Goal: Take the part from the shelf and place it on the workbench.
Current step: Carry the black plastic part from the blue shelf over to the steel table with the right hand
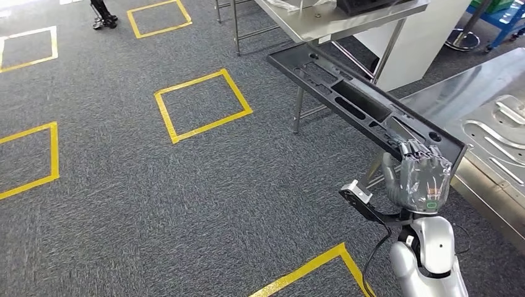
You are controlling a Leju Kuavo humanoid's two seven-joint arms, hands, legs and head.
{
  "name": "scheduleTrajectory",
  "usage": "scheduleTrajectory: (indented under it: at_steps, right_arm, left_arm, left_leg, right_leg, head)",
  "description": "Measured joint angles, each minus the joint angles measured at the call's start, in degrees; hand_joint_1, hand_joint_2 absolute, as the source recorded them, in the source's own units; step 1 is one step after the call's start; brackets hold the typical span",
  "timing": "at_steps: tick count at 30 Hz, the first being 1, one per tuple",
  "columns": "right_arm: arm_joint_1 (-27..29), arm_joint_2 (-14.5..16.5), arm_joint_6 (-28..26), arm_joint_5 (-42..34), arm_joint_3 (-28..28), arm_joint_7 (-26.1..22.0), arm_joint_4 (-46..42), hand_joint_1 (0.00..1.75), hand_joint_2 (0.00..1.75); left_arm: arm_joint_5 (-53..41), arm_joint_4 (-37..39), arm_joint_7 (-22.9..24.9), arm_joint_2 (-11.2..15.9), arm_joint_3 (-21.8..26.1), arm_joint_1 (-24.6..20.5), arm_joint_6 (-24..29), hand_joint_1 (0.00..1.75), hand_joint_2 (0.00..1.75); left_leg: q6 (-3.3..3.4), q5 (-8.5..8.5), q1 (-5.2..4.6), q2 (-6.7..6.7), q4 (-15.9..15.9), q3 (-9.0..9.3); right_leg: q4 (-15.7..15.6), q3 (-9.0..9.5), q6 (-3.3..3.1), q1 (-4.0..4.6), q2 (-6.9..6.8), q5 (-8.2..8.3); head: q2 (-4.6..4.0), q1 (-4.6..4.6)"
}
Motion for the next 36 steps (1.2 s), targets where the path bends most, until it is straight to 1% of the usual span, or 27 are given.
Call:
scheduleTrajectory:
  at_steps: [1, 2, 3, 4, 5, 7, 8, 9, 10, 11, 13, 15, 16, 17, 18, 19, 20, 22, 24, 26, 28, 30, 32, 33, 34, 35, 36]
  right_arm:
    - [-0.8, -0.1, -0.1, 1.2, 0.3, 0.6, 0.7, 1.66, 1.75]
    - [-1.3, -0.1, -0.2, 2.0, 0.5, 0.9, 1.4, 1.66, 1.75]
    - [-1.7, -0.2, -0.2, 2.3, 0.7, 1.1, 1.9, 1.66, 1.75]
    - [-2.1, -0.3, -0.3, 2.6, 0.8, 1.3, 2.4, 1.66, 1.75]
    - [-2.4, -0.4, -0.4, 3.1, 1.0, 1.6, 2.8, 1.66, 1.75]
    - [-3.3, -0.6, -0.9, 4.1, 1.4, 2.4, 3.7, 1.66, 1.75]
    - [-3.8, -0.7, -1.3, 4.2, 1.8, 2.8, 4.2, 1.66, 1.75]
    - [-4.2, -0.8, -1.6, 3.8, 2.1, 3.0, 4.8, 1.66, 1.75]
    - [-4.7, -0.9, -1.8, 3.0, 2.3, 3.1, 5.2, 1.66, 1.75]
    - [-5.0, -1.0, -2.0, 2.1, 2.6, 3.0, 5.7, 1.66, 1.75]
    - [-6.1, -1.1, -2.1, 0.6, 3.2, 2.7, 6.7, 1.66, 1.75]
    - [-7.5, -1.2, -2.5, 0.0, 4.4, 2.2, 7.9, 1.66, 1.75]
    - [-8.1, -1.1, -2.7, -0.3, 5.0, 2.0, 8.7, 1.66, 1.75]
    - [-8.8, -1.1, -3.0, -0.5, 5.8, 1.8, 9.7, 1.66, 1.75]
    - [-9.5, -1.0, -3.2, -0.7, 6.6, 1.6, 10.8, 1.66, 1.75]
    - [-10.1, -0.9, -3.4, -0.9, 7.2, 1.5, 11.7, 1.66, 1.75]
    - [-10.7, -0.8, -3.5, -0.9, 7.6, 1.4, 12.4, 1.66, 1.75]
    - [-11.7, -0.7, -3.6, -0.9, 8.3, 1.2, 13.4, 1.66, 1.75]
    - [-12.5, -0.6, -3.7, -0.9, 8.9, 1.1, 14.1, 1.66, 1.75]
    - [-12.9, -0.5, -3.8, -0.9, 9.2, 1.0, 14.6, 1.66, 1.75]
    - [-13.3, -0.3, -3.9, -0.9, 9.4, 1.0, 14.9, 1.66, 1.75]
    - [-13.8, 0.3, -3.9, -0.8, 9.9, 1.1, 15.1, 1.66, 1.75]
    - [-14.2, 1.1, -3.9, -0.4, 10.3, 1.1, 15.4, 1.66, 1.75]
    - [-14.3, 1.4, -3.8, -0.2, 10.5, 1.1, 15.6, 1.66, 1.75]
    - [-14.3, 1.7, -3.8, 0.0, 10.6, 1.1, 15.6, 1.66, 1.75]
    - [-14.3, 2.0, -3.8, 0.1, 10.8, 1.1, 15.7, 1.66, 1.75]
    - [-14.3, 2.2, -3.8, 0.2, 10.9, 1.1, 15.7, 1.66, 1.75]
  left_arm:
    - [0.0, 0.0, 0.2, -0.2, 0.2, 0.0, 0.4, 0.00, 1.75]
    - [0.0, 0.0, 0.4, -0.5, 0.3, 0.1, 0.7, 0.00, 1.75]
    - [0.0, 0.0, 0.4, -0.7, 0.4, 0.1, 0.9, 0.00, 1.75]
    - [-0.1, 0.0, 0.4, -1.0, 0.5, 0.1, 1.0, 0.00, 1.75]
    - [-0.1, 0.0, 0.5, -1.2, 0.5, 0.0, 1.2, 0.00, 1.75]
    - [-0.2, 0.0, 0.6, -1.4, 0.8, 0.0, 1.8, 0.00, 1.75]
    - [-0.2, 0.0, 0.7, -1.6, 1.0, 0.0, 2.4, 0.00, 1.75]
    - [-0.3, 0.0, 0.9, -1.7, 1.2, -0.1, 3.2, 0.00, 1.75]
    - [-0.4, 0.0, 1.1, -2.0, 1.4, -0.3, 4.0, 0.00, 1.75]
    - [-0.5, 0.0, 1.3, -2.4, 1.5, -0.6, 5.0, 0.00, 1.75]
    - [-0.7, -0.1, 1.8, -3.4, 1.6, -1.0, 6.9, 0.00, 1.75]
    - [-1.3, -0.1, 2.8, -4.5, 1.7, -1.2, 8.8, 0.00, 1.75]
    - [-2.0, -0.2, 3.7, -5.2, 1.9, -1.2, 9.8, 0.00, 1.75]
    - [-3.6, -0.6, 5.2, -6.0, 2.3, -1.1, 10.7, 0.00, 1.75]
    - [-5.7, -1.3, 6.9, -6.9, 2.8, -1.1, 11.5, 0.00, 1.75]
    - [-7.9, -2.1, 8.4, -7.9, 3.5, -1.0, 11.8, 0.00, 1.75]
    - [-9.7, -3.0, 9.6, -8.7, 4.2, -0.9, 12.0, 0.00, 1.75]
    - [-11.2, -4.2, 10.4, -10.0, 5.2, -1.0, 12.2, 0.00, 1.75]
    - [-12.3, -5.2, 11.1, -10.8, 6.0, -0.9, 12.2, 0.00, 1.75]
    - [-14.2, -6.4, 12.0, -11.6, 6.9, -0.9, 12.3, 0.00, 1.75]
    - [-17.3, -7.6, 13.2, -12.6, 8.1, -0.9, 12.3, 0.00, 1.75]
    - [-22.5, -9.3, 14.4, -14.4, 10.3, -0.8, 12.3, 0.00, 1.75]
    - [-27.4, -11.7, 14.3, -16.7, 13.6, -0.8, 12.3, 0.00, 1.75]
    - [-28.8, -12.8, 13.8, -17.8, 15.4, -0.9, 12.3, 0.00, 1.75]
    - [-29.6, -13.7, 13.4, -18.8, 17.1, -1.1, 12.4, 0.00, 1.75]
    - [-29.9, -14.5, 13.1, -19.5, 18.3, -1.3, 12.4, 0.00, 1.75]
    - [-30.0, -15.2, 13.0, -20.2, 19.4, -1.4, 12.3, 0.00, 1.75]
  left_leg:
    - [0.06, -1.29, -0.02, -0.40, 3.9, -2.05]
    - [0.21, -1.52, -0.05, -0.53, 6.2, -3.47]
    - [0.44, -0.51, -0.09, -0.64, 6.3, -3.92]
    - [0.76, 1.59, -0.12, -0.92, 4.0, -3.28]
    - [1.13, 4.26, -0.19, -1.71, -0.1, -1.81]
    - [1.73, 7.71, -0.27, -4.35, -7.6, 1.00]
    - [1.90, 8.27, -0.37, -5.22, -9.4, 1.73]
    - [2.01, 8.19, -0.47, -5.42, -9.9, 1.96]
    - [2.14, 8.33, -0.57, -4.77, -10.2, 2.08]
    - [2.36, 8.60, -0.56, -4.04, -10.7, 2.31]
    - [2.90, 9.18, -0.46, -2.49, -11.8, 2.74]
    - [3.24, 9.40, -0.53, -0.93, -12.3, 2.87]
    - [3.30, 9.36, -0.58, -0.11, -12.2, 2.84]
    - [3.29, 9.29, -0.60, 0.74, -12.2, 2.83]
    - [3.26, 9.19, -0.60, 1.57, -12.1, 2.84]
    - [3.19, 9.06, -0.58, 2.34, -12.0, 2.86]
    - [3.08, 8.89, -0.55, 3.02, -11.8, 2.89]
    - [2.61, 8.46, -0.79, 4.06, -11.3, 2.91]
    - [2.04, 8.16, -1.09, 5.04, -11.1, 2.99]
    - [1.47, 7.84, -1.04, 5.85, -10.9, 3.11]
    - [0.91, 6.14, -0.77, 3.81, -8.8, 2.36]
    - [0.59, 2.42, -0.53, 0.60, -2.0, -0.64]
    - [0.58, -0.36, -0.51, -0.41, 5.7, -4.40]
    - [0.69, -0.17, -0.52, -0.51, 7.1, -5.24]
    - [0.89, 1.29, -0.52, -0.70, 5.9, -4.91]
    - [1.15, 3.37, -0.52, -1.03, 3.0, -3.78]
    - [1.48, 5.72, -0.50, -2.40, -1.5, -1.97]
  right_leg:
    - [0.0, -0.01, -0.06, 0.12, 0.75, 0.02]
    - [0.1, 0.02, -0.09, 0.25, 1.51, 0.02]
    - [0.1, 0.09, -0.10, 0.36, 2.30, 0.01]
    - [0.1, 0.19, -0.12, 0.44, 3.12, -0.01]
    - [0.2, 0.28, -0.13, 0.46, 3.92, -0.03]
    - [0.2, 0.17, 0.07, 0.40, 5.43, 0.03]
    - [0.2, -0.03, 0.32, 0.24, 6.15, 0.13]
    - [0.2, -0.25, 0.70, 0.04, 6.87, 0.30]
    - [0.0, -0.41, 1.12, -0.19, 7.62, 0.52]
    - [0.1, -0.54, 1.47, -0.31, 7.52, 0.52]
    - [2.3, -1.70, 1.96, -0.19, 4.56, -0.94]
    - [8.7, -4.87, 2.31, -0.12, 0.88, -4.42]
    - [12.3, -6.66, 2.52, -0.23, 0.24, -5.91]
    - [14.8, -7.89, 2.74, -0.36, -0.03, -6.55]
    - [15.4, -8.14, 2.95, -0.48, -0.19, -6.08]
    - [13.4, -7.11, 3.12, -0.60, -0.49, -4.53]
    - [9.6, -5.07, 3.21, -0.67, -1.20, -2.42]
    - [2.2, -1.20, 2.87, -0.33, -3.86, 0.09]
    - [-0.1, -0.26, 2.21, 0.13, -4.90, 0.22]
    - [-0.2, -0.43, 1.62, 0.03, -3.49, 0.46]
    - [-0.4, -0.37, 0.94, -0.27, -2.25, 0.67]
    - [-0.5, -0.37, 0.42, -0.37, -0.94, 0.79]
    - [-0.5, -0.41, 0.25, -0.26, 0.68, 0.83]
    - [-0.4, -0.37, 0.22, -0.21, 1.58, 0.83]
    - [-0.4, -0.29, 0.23, -0.18, 2.52, 0.83]
    - [-0.3, -0.21, 0.23, -0.16, 3.36, 0.83]
    - [-0.3, -0.20, 0.28, -0.20, 4.18, 0.83]
  head:
    - [0.00, 0.00]
    - [0.00, 0.00]
    - [0.00, 0.00]
    - [0.00, 0.00]
    - [0.00, 0.00]
    - [0.00, 0.00]
    - [0.00, 0.00]
    - [0.00, -0.02]
    - [0.00, -0.03]
    - [0.00, -0.04]
    - [0.00, -0.03]
    - [0.00, -0.01]
    - [0.00, -0.01]
    - [0.00, -0.01]
    - [0.00, -0.01]
    - [0.00, -0.01]
    - [0.00, -0.01]
    - [0.00, -0.01]
    - [0.00, -0.01]
    - [0.00, -0.02]
    - [0.00, -0.03]
    - [0.00, -0.03]
    - [0.00, -0.02]
    - [0.00, -0.02]
    - [0.00, -0.02]
    - [0.00, -0.02]
    - [0.00, -0.02]
